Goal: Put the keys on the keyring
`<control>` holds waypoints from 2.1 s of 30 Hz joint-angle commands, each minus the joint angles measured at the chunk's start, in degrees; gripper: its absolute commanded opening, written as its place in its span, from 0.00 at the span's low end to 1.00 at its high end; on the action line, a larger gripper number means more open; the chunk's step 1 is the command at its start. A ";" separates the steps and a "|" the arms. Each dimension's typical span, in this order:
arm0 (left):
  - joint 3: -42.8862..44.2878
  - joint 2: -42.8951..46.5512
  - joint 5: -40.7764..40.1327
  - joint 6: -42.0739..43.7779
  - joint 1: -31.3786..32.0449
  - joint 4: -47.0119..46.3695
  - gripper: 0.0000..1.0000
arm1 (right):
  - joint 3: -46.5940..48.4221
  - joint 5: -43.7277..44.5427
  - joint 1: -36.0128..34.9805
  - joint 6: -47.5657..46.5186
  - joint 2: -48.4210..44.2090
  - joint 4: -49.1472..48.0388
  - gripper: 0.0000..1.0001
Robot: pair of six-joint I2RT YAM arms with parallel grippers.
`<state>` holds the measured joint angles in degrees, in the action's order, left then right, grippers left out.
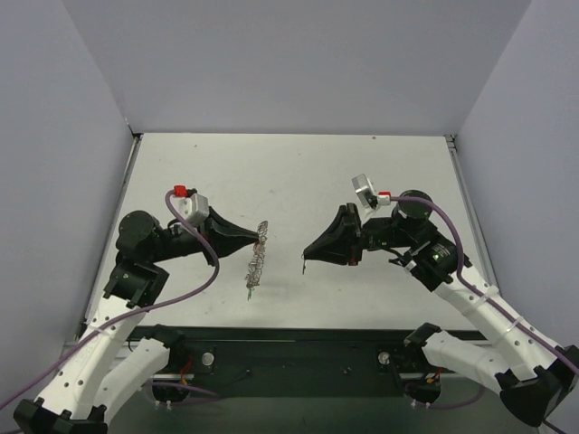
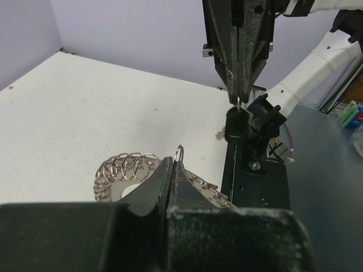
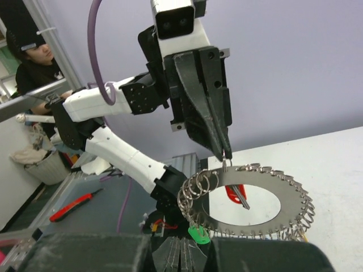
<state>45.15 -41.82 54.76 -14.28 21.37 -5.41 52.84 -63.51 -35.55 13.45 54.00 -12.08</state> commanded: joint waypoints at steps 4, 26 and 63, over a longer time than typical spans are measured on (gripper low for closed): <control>4.51 -1.77 -5.09 4.60 5.51 -0.84 0.00 | -1.42 3.39 0.57 7.81 -0.03 -13.41 0.00; 2.22 -2.91 -20.66 12.79 20.82 -5.67 0.00 | -0.63 -4.43 1.71 18.89 4.01 -24.75 0.00; 9.26 -8.80 -29.45 9.10 24.69 -0.30 0.00 | -3.88 13.23 -0.31 5.71 -0.12 -14.47 0.00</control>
<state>50.68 -51.24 25.96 -4.14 45.74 -2.17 48.73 -50.59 -35.27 20.73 54.76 -22.90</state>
